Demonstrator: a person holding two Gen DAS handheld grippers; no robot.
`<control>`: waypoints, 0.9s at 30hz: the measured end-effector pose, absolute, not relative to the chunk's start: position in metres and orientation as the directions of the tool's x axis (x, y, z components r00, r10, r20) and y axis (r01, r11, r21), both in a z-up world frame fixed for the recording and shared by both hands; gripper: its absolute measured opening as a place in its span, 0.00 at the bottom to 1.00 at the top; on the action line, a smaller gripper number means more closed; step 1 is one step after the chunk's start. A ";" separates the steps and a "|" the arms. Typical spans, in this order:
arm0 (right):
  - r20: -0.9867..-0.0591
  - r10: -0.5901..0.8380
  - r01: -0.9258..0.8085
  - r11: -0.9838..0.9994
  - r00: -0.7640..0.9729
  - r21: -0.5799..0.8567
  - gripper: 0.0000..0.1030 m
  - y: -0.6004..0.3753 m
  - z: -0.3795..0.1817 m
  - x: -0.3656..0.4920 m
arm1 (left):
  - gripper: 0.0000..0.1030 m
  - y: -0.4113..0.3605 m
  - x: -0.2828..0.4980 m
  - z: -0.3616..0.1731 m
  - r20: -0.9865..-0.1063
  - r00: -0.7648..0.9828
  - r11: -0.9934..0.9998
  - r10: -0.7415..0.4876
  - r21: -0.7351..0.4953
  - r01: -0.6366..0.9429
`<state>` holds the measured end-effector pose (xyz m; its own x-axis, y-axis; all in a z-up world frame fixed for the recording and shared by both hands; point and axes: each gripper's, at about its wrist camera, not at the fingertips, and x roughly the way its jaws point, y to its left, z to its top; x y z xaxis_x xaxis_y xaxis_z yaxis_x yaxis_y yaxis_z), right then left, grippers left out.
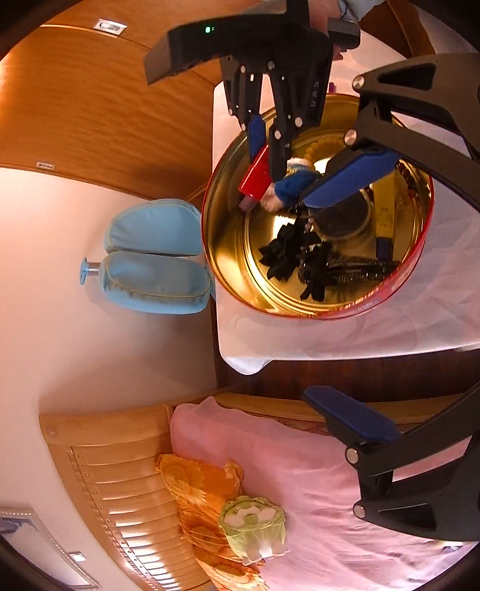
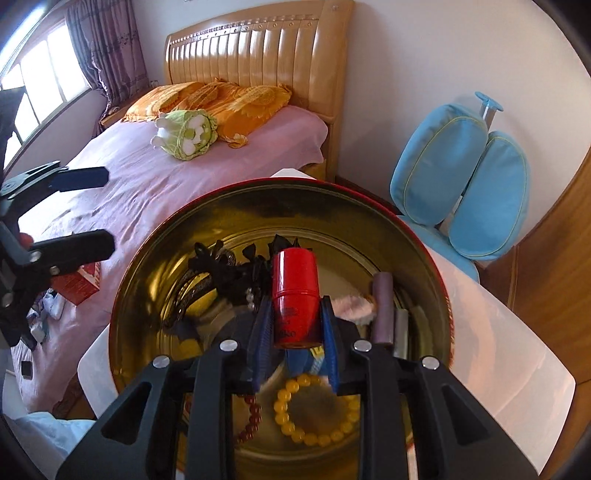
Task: Organize jewelry
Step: 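Carry the red cylinder into the red tin and open the right gripper, then move the right gripper to the purple stick and close on it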
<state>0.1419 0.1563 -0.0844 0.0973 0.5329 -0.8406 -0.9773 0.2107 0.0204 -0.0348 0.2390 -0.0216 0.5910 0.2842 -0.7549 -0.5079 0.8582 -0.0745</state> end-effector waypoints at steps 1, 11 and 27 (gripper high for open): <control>-0.848 0.520 -0.975 0.222 0.100 0.021 0.26 0.167 -0.090 0.143 | 0.92 0.245 -0.039 -0.023 -0.754 0.594 0.859 0.282 -0.078 -0.506; -0.889 0.424 -0.954 0.297 0.171 -0.042 0.27 0.202 -0.118 0.149 | 0.92 0.264 -0.056 -0.043 -0.766 0.600 0.876 0.230 -0.106 -0.471; -0.765 0.620 -0.956 0.293 0.174 0.020 0.87 0.106 -0.067 0.145 | 0.92 0.173 -0.039 -0.020 -0.738 0.646 0.913 0.195 -0.104 -0.394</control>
<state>0.1454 0.1061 -0.0673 0.1744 0.6205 -0.7646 -0.9559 0.2931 0.0197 -0.0393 0.1732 -0.0204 0.6463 0.1952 -0.7377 -0.3941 0.9132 -0.1037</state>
